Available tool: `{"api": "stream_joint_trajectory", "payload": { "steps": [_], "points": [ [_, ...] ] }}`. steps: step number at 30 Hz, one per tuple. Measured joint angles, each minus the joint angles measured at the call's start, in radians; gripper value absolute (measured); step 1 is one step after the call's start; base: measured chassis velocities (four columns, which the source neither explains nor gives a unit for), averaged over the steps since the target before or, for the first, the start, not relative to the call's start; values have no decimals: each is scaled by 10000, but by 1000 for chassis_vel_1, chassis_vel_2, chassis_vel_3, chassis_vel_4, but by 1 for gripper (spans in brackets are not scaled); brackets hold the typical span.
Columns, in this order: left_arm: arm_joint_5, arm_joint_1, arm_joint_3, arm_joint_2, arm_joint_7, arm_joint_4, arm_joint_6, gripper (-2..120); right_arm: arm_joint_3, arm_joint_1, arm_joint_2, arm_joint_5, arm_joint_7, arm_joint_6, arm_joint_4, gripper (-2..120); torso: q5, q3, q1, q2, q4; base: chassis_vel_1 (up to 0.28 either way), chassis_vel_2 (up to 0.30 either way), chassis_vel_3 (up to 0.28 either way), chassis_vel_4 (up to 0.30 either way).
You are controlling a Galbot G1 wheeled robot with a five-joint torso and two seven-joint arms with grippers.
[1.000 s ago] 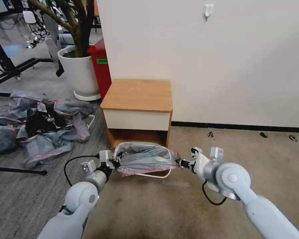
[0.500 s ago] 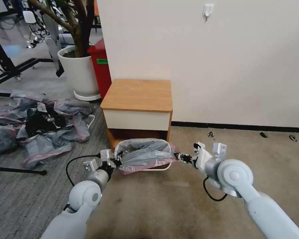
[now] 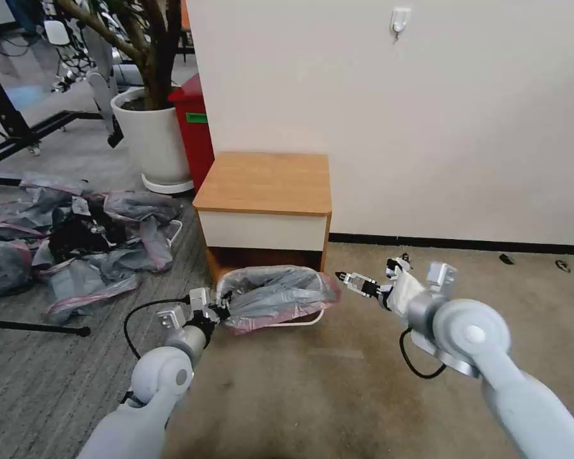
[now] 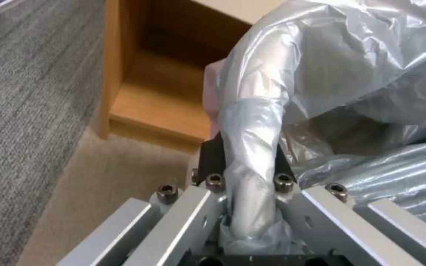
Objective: Pick up the garbage bag from the table and place it over the trash can.
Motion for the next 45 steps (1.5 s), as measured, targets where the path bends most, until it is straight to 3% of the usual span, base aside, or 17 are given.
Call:
{"api": "stream_joint_trajectory", "payload": {
  "steps": [2, 5, 15, 45],
  "points": [
    [-59, -46, -44, -88, -33, 3, -1, 3, 60, -171, 738, 1079, 801, 97, 369, 100, 0, 0, 0, 0, 0, 0, 0, 0, 0],
    [-64, -38, -59, -178, -70, -13, -1, 3, -14, -163, 1370, 1553, 1204, 257, 365, 100, 1, 0, 0, -1, 1, 0, 0, 0, 0],
    [-74, 176, -57, -349, -200, -342, 10, 3, -613, 29, 2462, 1439, 1430, 828, -342, 100, 0, 0, 0, 0, 2, 0, 0, 0, 0],
    [-75, 176, 144, -364, -236, -496, 62, 3, -693, 206, 2571, 793, 1329, 796, -546, 100, 1, 1, 0, -1, 2, 0, 0, 0, 0]
  ]
}}
